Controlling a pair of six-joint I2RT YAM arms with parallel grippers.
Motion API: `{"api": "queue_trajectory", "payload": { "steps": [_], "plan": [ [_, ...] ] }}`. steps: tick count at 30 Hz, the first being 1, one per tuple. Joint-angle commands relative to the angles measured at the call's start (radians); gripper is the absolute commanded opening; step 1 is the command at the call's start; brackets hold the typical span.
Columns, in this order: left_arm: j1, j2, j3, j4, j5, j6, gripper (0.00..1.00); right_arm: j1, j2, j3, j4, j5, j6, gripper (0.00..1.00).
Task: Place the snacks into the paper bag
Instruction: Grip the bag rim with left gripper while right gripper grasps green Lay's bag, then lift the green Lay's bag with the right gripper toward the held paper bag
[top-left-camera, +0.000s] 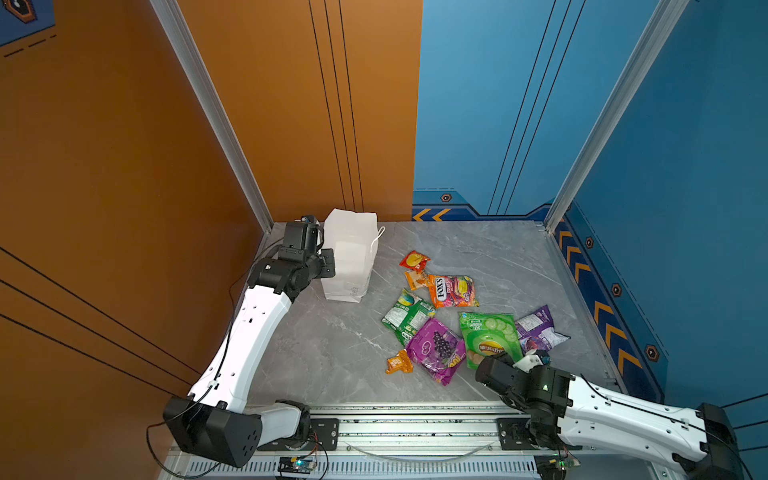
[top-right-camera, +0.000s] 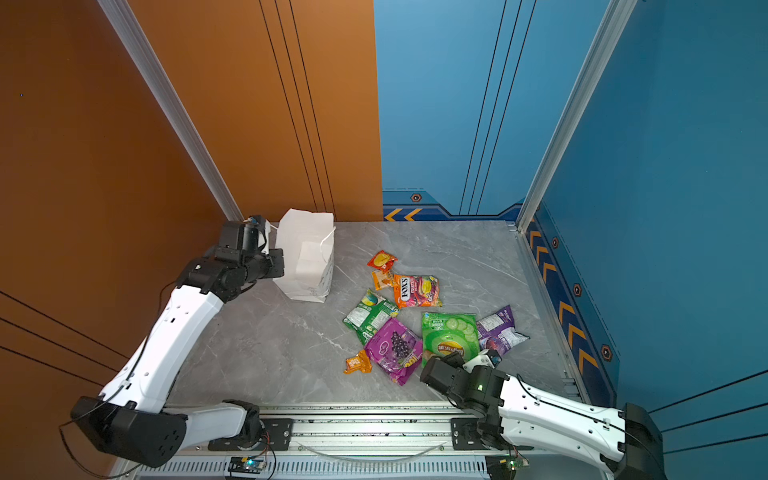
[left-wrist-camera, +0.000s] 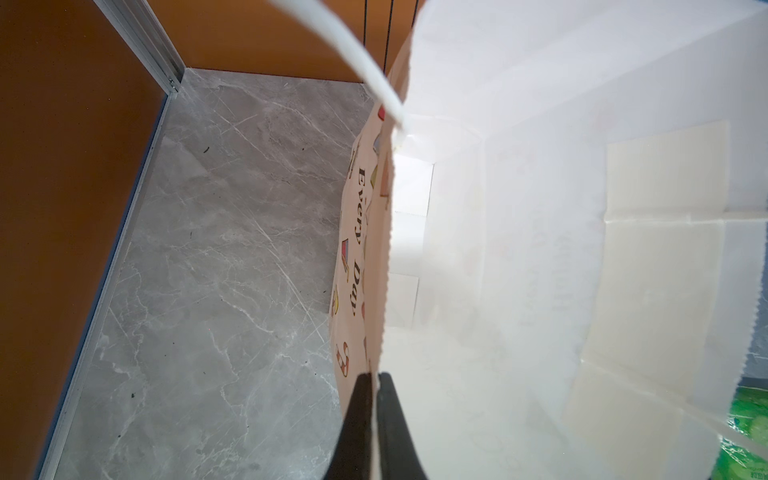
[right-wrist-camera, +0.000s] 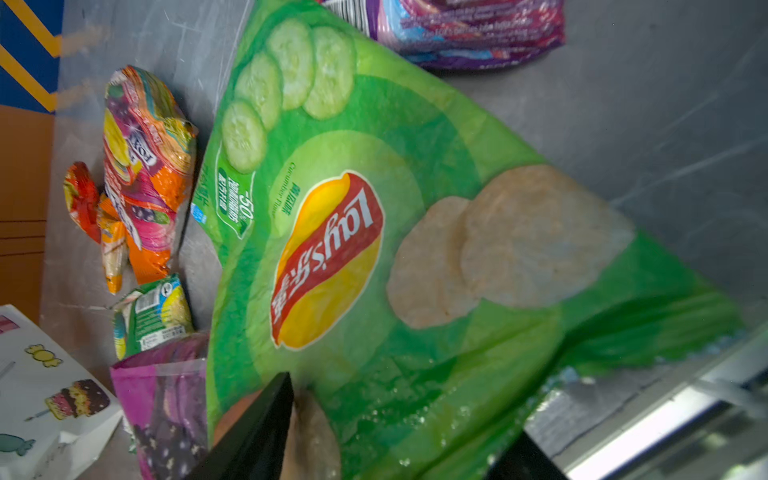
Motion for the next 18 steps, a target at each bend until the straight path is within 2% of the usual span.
{"api": "queue_trajectory", "payload": {
  "steps": [1,5,9,14,16,18],
  "plan": [
    [-0.007,-0.012,-0.012,0.014,0.009,0.014,0.00,-0.025,-0.006,-0.046,0.062,0.049,0.337,0.63],
    [-0.009,-0.014,-0.014,0.016,0.009,0.015,0.00,-0.067,-0.018,-0.059,0.091,0.057,0.307,0.56],
    [-0.009,-0.014,-0.017,0.019,0.006,0.014,0.00,-0.130,-0.034,-0.033,0.087,0.067,0.191,0.35],
    [-0.013,-0.013,-0.021,0.023,0.007,0.013,0.00,-0.209,-0.049,0.001,0.062,0.043,0.058,0.20],
    [-0.013,-0.014,-0.020,0.023,0.007,0.014,0.00,-0.234,-0.054,0.029,0.041,0.055,0.000,0.09],
    [-0.011,-0.013,-0.021,0.023,0.011,0.013,0.00,-0.258,-0.058,0.061,0.022,0.064,-0.056,0.03]
  ]
}}
